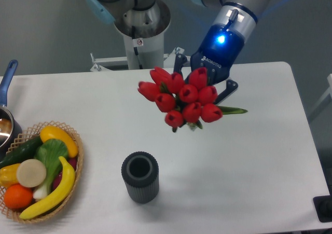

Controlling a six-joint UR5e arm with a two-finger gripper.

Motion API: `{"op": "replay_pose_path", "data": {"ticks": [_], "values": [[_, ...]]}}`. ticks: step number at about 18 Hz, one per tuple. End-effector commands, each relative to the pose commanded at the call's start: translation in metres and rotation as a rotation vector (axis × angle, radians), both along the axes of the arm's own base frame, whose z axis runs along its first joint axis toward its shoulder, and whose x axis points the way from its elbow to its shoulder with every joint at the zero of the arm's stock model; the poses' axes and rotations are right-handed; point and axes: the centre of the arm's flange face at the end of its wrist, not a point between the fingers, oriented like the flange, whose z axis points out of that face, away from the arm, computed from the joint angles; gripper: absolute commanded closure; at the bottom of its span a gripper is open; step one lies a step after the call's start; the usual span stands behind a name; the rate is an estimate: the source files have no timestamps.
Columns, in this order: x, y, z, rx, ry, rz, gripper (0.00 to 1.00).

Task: Insert the flowers into the vase
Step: 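Carry the red tulip bunch toward the dark grey vase, then lower the tulip stems into the opening of the grey vase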

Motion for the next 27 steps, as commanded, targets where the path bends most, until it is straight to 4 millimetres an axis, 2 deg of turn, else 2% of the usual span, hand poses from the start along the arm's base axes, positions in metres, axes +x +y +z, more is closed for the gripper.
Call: {"op": "replay_pose_path", "data": {"ticks": [3,6,8,9,11,14,19,21,24,27], "values": [[0.0,0.011,0.007,0.075,0.009,-0.055,0.54],[0.005,0.024,0.005,0.088,0.023,-0.09,0.54],[0.008,0.042,0.008,0.111,0.038,-0.134,0.54],[0.013,0.05,0.005,0.115,0.034,-0.155,0.54],[0.011,0.06,-0.003,0.115,0.032,-0.17,0.54],[0.017,0.09,-0.009,0.118,0.026,-0.22,0.54],[0.011,0.106,-0.022,0.112,0.013,-0.238,0.54],[0.019,0.114,-0.029,0.106,0.0,-0.254,0.54],[0.018,0.115,-0.034,0.103,-0.007,-0.255,0.53],[0.019,0.115,-0.047,0.094,-0.036,-0.256,0.52]]}}
